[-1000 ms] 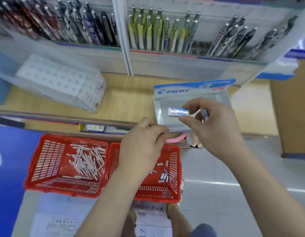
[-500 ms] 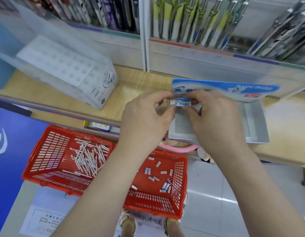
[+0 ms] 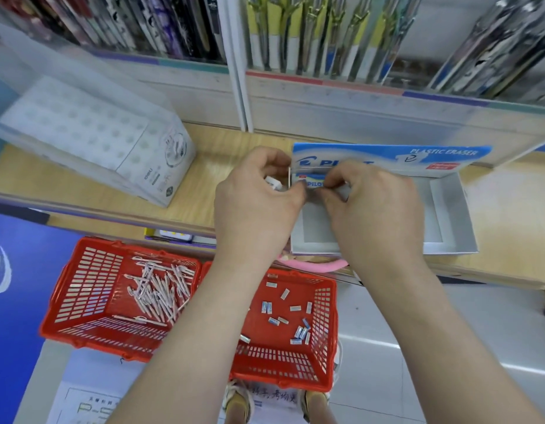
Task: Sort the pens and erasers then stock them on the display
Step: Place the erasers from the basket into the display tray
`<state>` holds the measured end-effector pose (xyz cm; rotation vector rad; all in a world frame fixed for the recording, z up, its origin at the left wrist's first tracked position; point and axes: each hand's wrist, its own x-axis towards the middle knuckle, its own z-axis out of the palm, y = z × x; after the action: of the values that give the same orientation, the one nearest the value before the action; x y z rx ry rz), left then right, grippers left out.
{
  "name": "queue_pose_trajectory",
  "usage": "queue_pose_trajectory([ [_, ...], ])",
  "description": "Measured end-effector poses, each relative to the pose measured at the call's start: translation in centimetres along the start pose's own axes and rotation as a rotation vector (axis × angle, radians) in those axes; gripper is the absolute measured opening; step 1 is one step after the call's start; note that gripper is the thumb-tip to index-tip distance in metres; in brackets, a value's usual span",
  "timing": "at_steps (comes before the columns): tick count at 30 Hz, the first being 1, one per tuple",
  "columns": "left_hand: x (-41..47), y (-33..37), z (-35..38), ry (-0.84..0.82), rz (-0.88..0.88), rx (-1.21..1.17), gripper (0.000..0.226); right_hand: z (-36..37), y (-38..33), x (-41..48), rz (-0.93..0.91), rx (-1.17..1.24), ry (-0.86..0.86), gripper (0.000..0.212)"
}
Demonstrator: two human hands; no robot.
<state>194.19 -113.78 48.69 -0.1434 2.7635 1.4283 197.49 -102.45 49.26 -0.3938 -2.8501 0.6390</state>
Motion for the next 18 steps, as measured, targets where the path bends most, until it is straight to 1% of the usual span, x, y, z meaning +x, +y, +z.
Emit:
queue_pose_trajectory([
  [3, -0.1, 0.1, 0.0, -0.006, -0.01, -0.006, 0.024, -0.1, -0.2, 0.1, 0.061, 0.009, -0.003, 0.016],
  [6, -0.4, 0.2, 0.2, 0.022, -0.013, 0.0, 0.025, -0.3, -0.4, 0.0, 0.078, 0.017, -0.001, 0.021],
  [8, -0.7, 0.2, 0.2, 0.025, -0.003, -0.003, 0.028, -0.6, -0.3, 0.1, 0.073, 0.071, -0.017, 0.023],
  [10, -0.9, 0.2, -0.2, 0.013, -0.004, -0.055, 0.03, -1.2, 0.2, 0.3, 0.065, 0.194, -0.044, 0.017],
  [12, -1.2, 0.2, -0.8, -0.004, -0.002, -0.125, 0.028, -1.9, 1.0, 0.3, 0.08, 0.331, -0.078, 0.008],
  [14, -1.6, 0.0, -1.7, -0.034, 0.007, -0.17, 0.028, -2.5, 1.8, 0.1, 0.111, 0.425, -0.129, 0.007],
  [16, -2.3, -0.1, -2.5, -0.09, 0.016, -0.23, 0.038, -3.0, 2.3, -0.1, 0.125, 0.458, -0.206, 0.007],
  [18, -3.2, 0.0, -3.0, -0.15, 0.025, -0.322, 0.047, -3.1, 2.3, -0.3, 0.117, 0.405, -0.28, 0.008],
])
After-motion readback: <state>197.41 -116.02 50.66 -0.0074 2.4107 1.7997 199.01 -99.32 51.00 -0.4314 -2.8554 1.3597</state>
